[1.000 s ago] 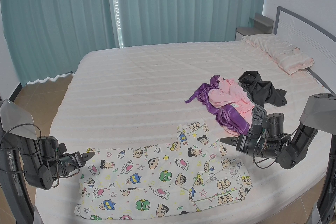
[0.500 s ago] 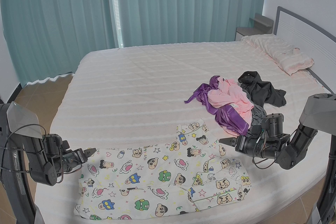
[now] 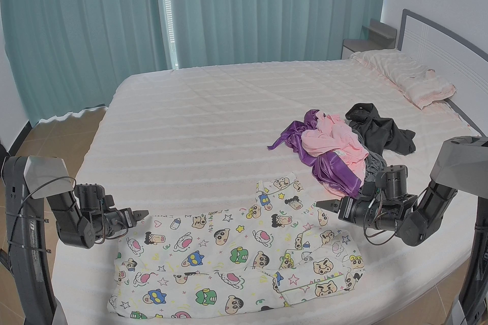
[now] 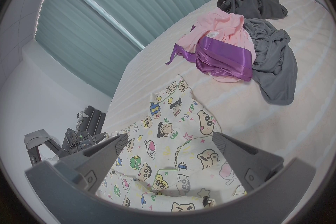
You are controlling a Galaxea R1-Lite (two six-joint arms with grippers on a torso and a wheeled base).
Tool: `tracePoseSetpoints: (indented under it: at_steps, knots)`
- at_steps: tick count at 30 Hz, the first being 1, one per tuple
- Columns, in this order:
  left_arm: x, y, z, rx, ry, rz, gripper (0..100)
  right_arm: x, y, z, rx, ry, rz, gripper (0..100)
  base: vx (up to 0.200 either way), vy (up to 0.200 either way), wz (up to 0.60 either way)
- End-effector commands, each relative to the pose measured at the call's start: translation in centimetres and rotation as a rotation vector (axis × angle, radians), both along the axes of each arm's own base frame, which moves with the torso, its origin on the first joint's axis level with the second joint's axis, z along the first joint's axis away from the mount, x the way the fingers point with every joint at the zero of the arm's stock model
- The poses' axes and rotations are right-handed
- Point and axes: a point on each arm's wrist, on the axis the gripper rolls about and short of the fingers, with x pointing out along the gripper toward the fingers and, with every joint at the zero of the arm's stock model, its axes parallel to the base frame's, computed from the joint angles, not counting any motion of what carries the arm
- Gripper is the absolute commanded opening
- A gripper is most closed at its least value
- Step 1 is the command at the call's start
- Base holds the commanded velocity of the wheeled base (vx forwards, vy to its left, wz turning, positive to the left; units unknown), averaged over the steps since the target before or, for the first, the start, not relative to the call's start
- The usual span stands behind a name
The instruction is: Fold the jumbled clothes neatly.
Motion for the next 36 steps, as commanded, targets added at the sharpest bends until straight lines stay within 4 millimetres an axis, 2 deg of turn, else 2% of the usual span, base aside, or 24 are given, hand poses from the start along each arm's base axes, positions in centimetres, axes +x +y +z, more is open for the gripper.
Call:
tracePoseSetpoints:
  at_steps: [1, 10, 11, 12, 18, 19, 21, 29, 36]
  knots:
    - [0.7, 0.0, -0.2, -0.001, 0.009, -0.006, 100, 0.0, 0.3, -0.1, -0.002, -0.001, 0.01, 100, 0.0, 0.0, 0.0]
    - [0.6, -0.1, -0.6, 0.003, 0.085, -0.046, 100, 1.7, 1.2, 0.6, -0.018, -0.015, -0.002, 100, 0.0, 0.0, 0.0]
    - [0.7, -0.1, -0.6, 0.003, 0.087, -0.05, 0, 2.1, 1.3, 0.4, -0.019, -0.01, -0.002, 100, 0.0, 0.0, 0.0]
    - [0.7, -0.1, -0.6, 0.003, 0.087, -0.05, 0, 2.1, 1.3, 0.4, -0.019, -0.01, -0.002, 100, 0.0, 0.0, 0.0]
    - [0.8, -0.1, -0.6, -0.001, 0.091, -0.044, 0, 5.9, 2.5, -1.1, -0.036, 0.039, -0.006, 100, 0.0, 0.0, 0.0]
    - [0.8, -0.1, -0.6, 0.0, 0.092, -0.043, 0, 6.0, 2.5, -1.0, -0.036, 0.039, -0.006, 100, 0.0, 0.0, 0.0]
    - [0.8, 0.0, -0.5, 0.007, 0.087, -0.032, 0, 7.7, 3.0, -1.7, -0.056, 0.069, -0.019, 100, 0.0, 0.0, 0.0]
    - [0.4, -0.1, 2.3, -0.025, 0.052, 0.056, 0, 11.6, 4.1, -3.7, -0.082, 0.111, -0.035, 100, 0.0, 0.0, 0.0]
    - [0.2, -1.0, 2.4, 0.002, 0.06, 0.07, 0, 14.4, 4.8, -4.6, -0.118, 0.126, -0.072, 100, 0.0, 0.0, 0.0]
